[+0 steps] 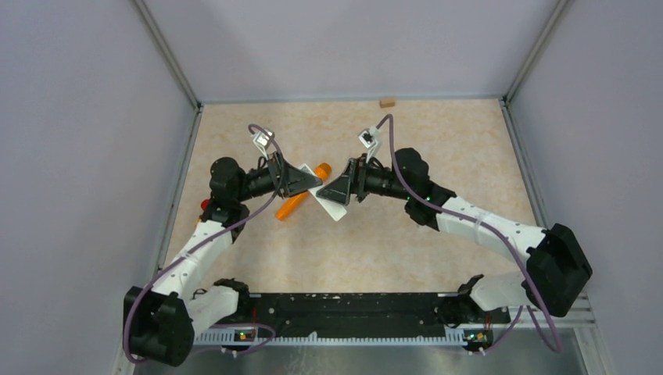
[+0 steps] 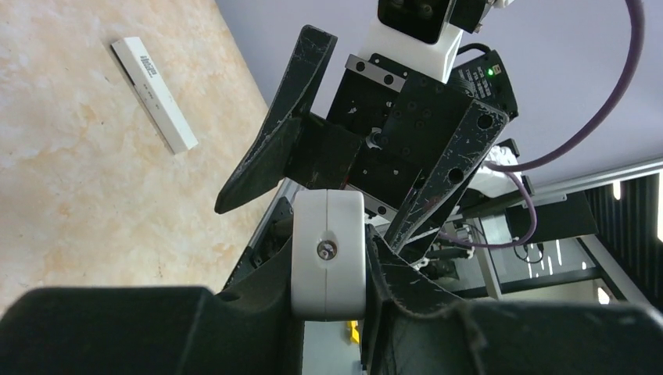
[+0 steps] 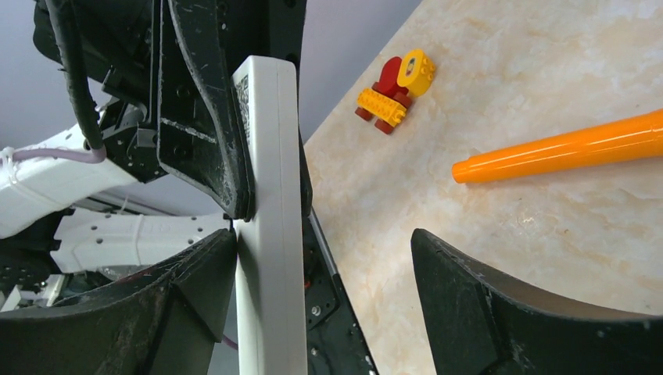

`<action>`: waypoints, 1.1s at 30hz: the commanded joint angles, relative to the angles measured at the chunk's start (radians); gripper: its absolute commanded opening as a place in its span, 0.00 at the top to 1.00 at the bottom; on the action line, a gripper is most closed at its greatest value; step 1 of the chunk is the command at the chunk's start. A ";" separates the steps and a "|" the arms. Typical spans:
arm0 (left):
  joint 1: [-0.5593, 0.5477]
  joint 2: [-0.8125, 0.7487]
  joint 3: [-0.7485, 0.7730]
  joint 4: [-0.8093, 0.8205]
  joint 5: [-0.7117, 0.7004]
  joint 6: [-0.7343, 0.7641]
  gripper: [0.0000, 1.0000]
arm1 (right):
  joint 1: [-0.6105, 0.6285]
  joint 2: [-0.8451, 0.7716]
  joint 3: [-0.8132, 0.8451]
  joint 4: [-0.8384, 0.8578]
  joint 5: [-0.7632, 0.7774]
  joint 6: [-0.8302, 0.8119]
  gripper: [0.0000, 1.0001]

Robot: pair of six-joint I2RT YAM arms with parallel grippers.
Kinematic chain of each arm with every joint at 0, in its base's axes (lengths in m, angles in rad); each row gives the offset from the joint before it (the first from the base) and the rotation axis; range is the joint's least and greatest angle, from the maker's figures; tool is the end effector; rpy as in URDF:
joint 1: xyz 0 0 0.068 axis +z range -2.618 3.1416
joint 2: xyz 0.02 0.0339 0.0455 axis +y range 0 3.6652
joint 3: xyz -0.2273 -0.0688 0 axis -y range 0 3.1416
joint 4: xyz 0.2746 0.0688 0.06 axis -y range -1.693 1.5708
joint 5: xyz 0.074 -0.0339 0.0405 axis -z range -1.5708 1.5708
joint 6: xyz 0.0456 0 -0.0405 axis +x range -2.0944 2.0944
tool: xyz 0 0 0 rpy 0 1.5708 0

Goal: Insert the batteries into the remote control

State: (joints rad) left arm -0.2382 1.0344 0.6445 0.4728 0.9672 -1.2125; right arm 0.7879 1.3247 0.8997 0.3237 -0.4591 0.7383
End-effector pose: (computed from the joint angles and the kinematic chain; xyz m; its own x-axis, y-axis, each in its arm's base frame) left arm 0.2634 -0.1026 0.2683 -0.8439 -0.3421 -0.4133 0.4019 0.1072 -0.9094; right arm 0.2352 0.2651 0.2638 -0.6897 0.1622 -0.7057 -0.6520 0.2848 0.7027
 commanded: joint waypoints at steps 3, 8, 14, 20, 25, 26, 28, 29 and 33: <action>0.011 -0.035 0.056 0.023 0.051 0.033 1.00 | 0.000 -0.036 0.039 -0.039 -0.061 -0.083 0.18; 0.019 -0.040 0.064 0.019 0.075 0.045 1.00 | -0.002 -0.046 0.035 -0.037 -0.076 -0.085 0.18; 0.023 -0.043 0.079 0.006 0.134 0.077 1.00 | -0.005 -0.027 0.069 -0.075 -0.206 -0.150 0.28; 0.023 -0.043 0.103 0.006 0.216 0.103 1.00 | -0.005 -0.002 0.102 -0.095 -0.370 -0.197 0.34; 0.023 -0.072 0.102 -0.034 0.244 0.179 1.00 | -0.004 0.026 0.129 -0.124 -0.444 -0.231 0.38; 0.023 -0.079 0.103 -0.039 0.251 0.188 1.00 | -0.004 0.034 0.135 -0.126 -0.441 -0.233 0.40; 0.023 -0.088 0.101 -0.040 0.259 0.197 1.00 | -0.004 0.062 0.153 -0.116 -0.436 -0.222 0.48; 0.023 -0.091 0.101 -0.044 0.253 0.201 1.00 | -0.003 0.074 0.163 -0.107 -0.426 -0.207 0.54; 0.022 -0.091 0.088 -0.050 0.223 0.194 1.00 | 0.003 0.092 0.148 -0.019 -0.324 -0.129 0.72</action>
State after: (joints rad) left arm -0.2081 0.9710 0.7052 0.3988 1.1736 -1.0157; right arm 0.7898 1.3914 1.0183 0.2073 -0.8940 0.5713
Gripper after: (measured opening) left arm 0.286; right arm 0.352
